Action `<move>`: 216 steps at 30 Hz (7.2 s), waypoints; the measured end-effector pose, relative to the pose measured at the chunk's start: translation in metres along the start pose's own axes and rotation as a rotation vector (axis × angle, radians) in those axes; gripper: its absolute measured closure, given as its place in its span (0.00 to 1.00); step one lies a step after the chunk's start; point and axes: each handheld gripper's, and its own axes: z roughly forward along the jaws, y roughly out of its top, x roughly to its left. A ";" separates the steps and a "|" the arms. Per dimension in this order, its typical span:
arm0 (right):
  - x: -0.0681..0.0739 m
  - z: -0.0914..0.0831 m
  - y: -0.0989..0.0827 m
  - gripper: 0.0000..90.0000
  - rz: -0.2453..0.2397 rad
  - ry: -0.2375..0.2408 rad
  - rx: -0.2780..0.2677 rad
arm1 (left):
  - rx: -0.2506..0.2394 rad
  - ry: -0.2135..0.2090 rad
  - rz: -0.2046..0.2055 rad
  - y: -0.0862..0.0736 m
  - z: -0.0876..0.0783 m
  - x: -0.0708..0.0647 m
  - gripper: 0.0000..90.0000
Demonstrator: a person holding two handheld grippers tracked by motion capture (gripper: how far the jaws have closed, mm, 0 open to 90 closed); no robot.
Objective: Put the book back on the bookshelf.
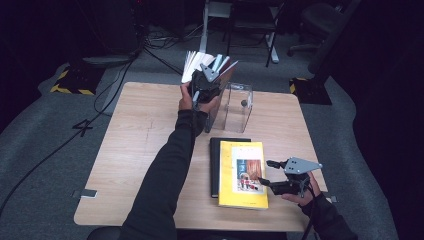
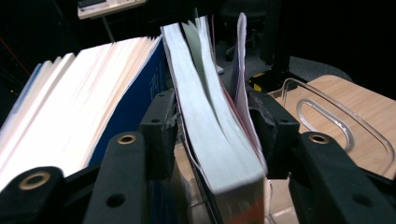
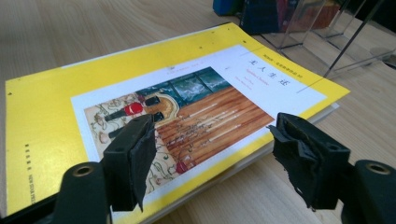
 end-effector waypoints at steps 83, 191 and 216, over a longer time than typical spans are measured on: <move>0.001 0.017 -0.001 0.25 0.111 0.173 0.141 | 0.369 -0.657 0.239 -0.233 -0.120 -0.036 0.19; 0.001 0.027 0.083 0.93 -0.120 0.065 -0.278 | -0.038 -0.693 0.186 -0.056 -0.072 -0.009 1.00; 0.025 0.005 0.067 0.95 -0.186 0.090 -0.319 | -0.095 -0.681 0.211 -0.078 -0.119 -0.036 0.86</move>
